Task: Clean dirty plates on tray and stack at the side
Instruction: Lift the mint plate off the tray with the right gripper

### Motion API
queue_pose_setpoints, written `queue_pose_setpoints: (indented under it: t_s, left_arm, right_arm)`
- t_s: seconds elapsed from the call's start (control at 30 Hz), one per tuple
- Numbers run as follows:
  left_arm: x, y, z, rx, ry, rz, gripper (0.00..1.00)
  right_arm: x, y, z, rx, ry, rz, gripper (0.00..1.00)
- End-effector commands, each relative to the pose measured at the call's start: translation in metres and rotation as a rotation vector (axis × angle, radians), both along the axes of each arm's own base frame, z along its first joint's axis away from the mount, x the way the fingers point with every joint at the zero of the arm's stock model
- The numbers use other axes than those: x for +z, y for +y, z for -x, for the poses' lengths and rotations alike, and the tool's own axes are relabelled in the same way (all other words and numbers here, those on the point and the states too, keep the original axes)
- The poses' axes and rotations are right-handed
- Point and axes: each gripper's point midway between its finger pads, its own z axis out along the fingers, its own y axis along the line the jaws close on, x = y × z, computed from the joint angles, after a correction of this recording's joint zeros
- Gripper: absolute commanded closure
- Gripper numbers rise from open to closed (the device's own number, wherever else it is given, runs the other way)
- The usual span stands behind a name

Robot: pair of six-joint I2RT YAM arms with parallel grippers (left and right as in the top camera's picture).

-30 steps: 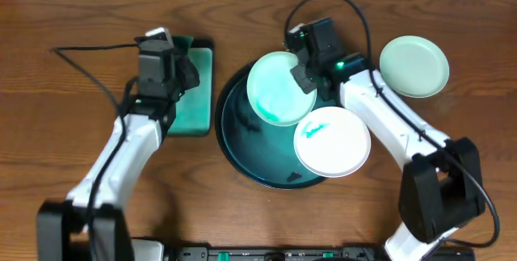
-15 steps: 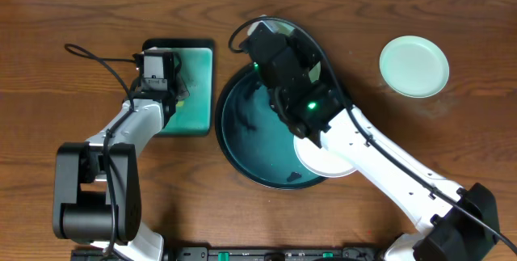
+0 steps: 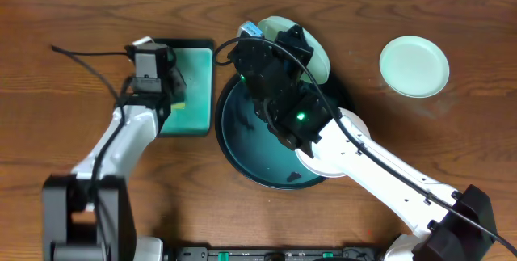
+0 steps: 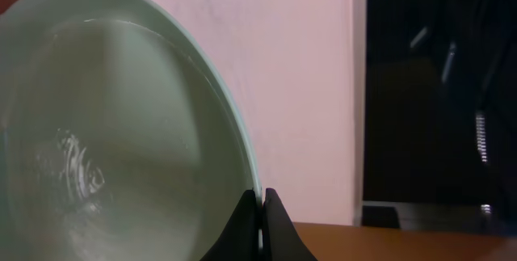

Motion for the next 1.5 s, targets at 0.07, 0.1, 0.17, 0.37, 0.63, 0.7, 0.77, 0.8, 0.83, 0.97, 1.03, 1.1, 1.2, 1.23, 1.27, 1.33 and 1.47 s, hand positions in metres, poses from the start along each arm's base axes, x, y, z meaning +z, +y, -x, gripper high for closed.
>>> queue_pose_setpoints:
  t_s: [0.07, 0.1, 0.17, 0.37, 0.63, 0.7, 0.77, 0.8, 0.83, 0.97, 1.03, 1.1, 1.2, 1.23, 1.27, 1.33, 1.47]
  left_arm:
    - [0.021, 0.002, 0.003, 0.008, -0.046, 0.001, 0.27]
    - [0.021, 0.002, 0.003, 0.008, -0.045, 0.001, 0.21]
    - [0.019, 0.002, 0.005, 0.008, -0.032, 0.0, 0.21]
    - [0.011, 0.002, 0.013, 0.008, 0.015, -0.003, 0.21]
    - [0.01, 0.002, 0.014, 0.008, 0.018, -0.003, 0.2]
    - [0.01, 0.002, 0.014, 0.008, 0.018, -0.003, 0.2]
    - [0.01, 0.002, 0.014, 0.008, 0.018, -0.003, 0.2]
    - [0.01, 0.002, 0.014, 0.008, 0.018, -0.003, 0.2]
    - [0.01, 0.002, 0.014, 0.008, 0.018, -0.003, 0.2]
    - [0.01, 0.002, 0.014, 0.008, 0.018, -0.003, 0.2]
    - [0.01, 0.002, 0.014, 0.008, 0.018, -0.003, 0.2]
    - [0.01, 0.002, 0.014, 0.008, 0.018, -0.003, 0.2]
    - [0.01, 0.002, 0.014, 0.008, 0.018, -0.003, 0.19]
    - [0.01, 0.002, 0.014, 0.008, 0.018, -0.003, 0.19]
    - [0.01, 0.002, 0.014, 0.008, 0.018, -0.003, 0.19]
    - [0.01, 0.002, 0.014, 0.008, 0.018, -0.003, 0.2]
    - [0.01, 0.002, 0.014, 0.008, 0.018, -0.003, 0.19]
  right_arm:
    - [0.011, -0.006, 0.004, -0.025, -0.019, 0.045, 0.99]
    - [0.011, -0.006, 0.004, -0.024, -0.018, 0.049, 0.99]
    - [0.011, -0.006, 0.004, -0.024, -0.017, 0.052, 0.99]
    - [0.011, -0.007, 0.005, -0.028, -0.017, 0.06, 0.99]
    - [0.001, 0.001, 0.009, 0.006, 0.016, 0.037, 0.99]
    - [-0.007, 0.007, 0.011, 0.033, 0.041, -0.003, 0.99]
    - [-0.015, 0.012, 0.013, 0.056, 0.066, -0.044, 0.99]
    - [-0.017, 0.013, 0.013, 0.065, 0.079, -0.041, 0.99]
    - [-0.018, 0.013, 0.014, 0.064, 0.081, -0.038, 0.99]
    - [-0.017, 0.012, 0.013, 0.061, 0.077, -0.038, 0.99]
    - [-0.018, 0.01, 0.011, 0.058, 0.079, -0.047, 0.99]
    - [-0.022, 0.007, 0.006, 0.052, 0.089, -0.112, 0.99]
    - [-0.04, 0.002, -0.003, 0.064, 0.156, -0.263, 0.99]
    - [-0.048, 0.0, -0.006, 0.071, 0.194, -0.336, 0.99]
    - [-0.055, -0.003, -0.011, 0.07, 0.227, -0.42, 0.99]
    - [-0.065, -0.017, -0.023, 0.043, 0.281, -0.606, 0.99]
    - [-0.076, -0.055, -0.046, 0.013, 0.383, -0.921, 0.99]
